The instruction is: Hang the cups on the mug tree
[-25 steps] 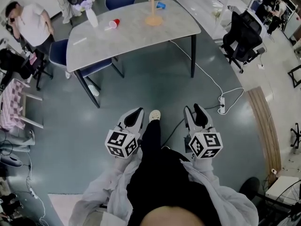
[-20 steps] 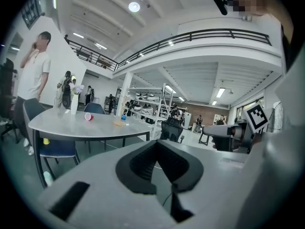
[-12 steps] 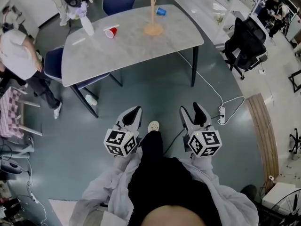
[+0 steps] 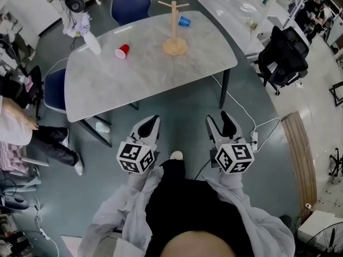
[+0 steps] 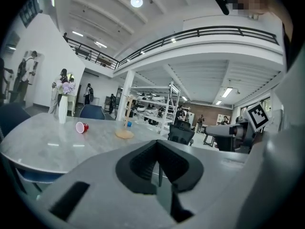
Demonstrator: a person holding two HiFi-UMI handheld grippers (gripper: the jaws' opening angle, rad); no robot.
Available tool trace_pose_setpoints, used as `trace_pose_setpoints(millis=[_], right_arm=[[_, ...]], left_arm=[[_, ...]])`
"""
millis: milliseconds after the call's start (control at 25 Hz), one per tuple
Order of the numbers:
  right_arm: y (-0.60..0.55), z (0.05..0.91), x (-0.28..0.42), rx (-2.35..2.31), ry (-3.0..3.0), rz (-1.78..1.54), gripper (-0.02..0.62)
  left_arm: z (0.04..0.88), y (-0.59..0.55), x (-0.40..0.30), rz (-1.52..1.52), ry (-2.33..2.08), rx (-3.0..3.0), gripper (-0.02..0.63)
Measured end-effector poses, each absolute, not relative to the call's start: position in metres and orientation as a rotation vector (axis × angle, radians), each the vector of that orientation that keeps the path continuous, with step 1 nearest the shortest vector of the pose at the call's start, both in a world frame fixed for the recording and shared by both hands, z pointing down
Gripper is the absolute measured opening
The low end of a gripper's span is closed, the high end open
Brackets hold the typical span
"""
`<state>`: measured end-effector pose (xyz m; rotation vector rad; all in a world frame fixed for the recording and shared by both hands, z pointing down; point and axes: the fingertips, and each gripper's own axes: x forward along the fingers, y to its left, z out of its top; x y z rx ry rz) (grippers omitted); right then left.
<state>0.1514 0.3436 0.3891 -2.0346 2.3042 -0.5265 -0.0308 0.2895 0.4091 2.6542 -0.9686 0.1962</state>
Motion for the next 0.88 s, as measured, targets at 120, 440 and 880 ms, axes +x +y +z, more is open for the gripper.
trace_pose_setpoints(millis=[120,440,880], right_arm=[[0.311,0.39,0.157,-2.044,2.288,-0.525,0.235],[0.261,0.394,0.153,-2.039,2.291,-0.556,0.235],[0.244,0.418,0.173,-2.056,2.285,-0.637,0.235]], left_arm=[[0.41,0.256,-0.025,0.202,-0.951,2.666,0.0],[0.411,0.21,-0.022,0.216,-0.91,2.669,0.0],[0.44,0.2,-0.003,0.267,-0.873,2.613,0.0]])
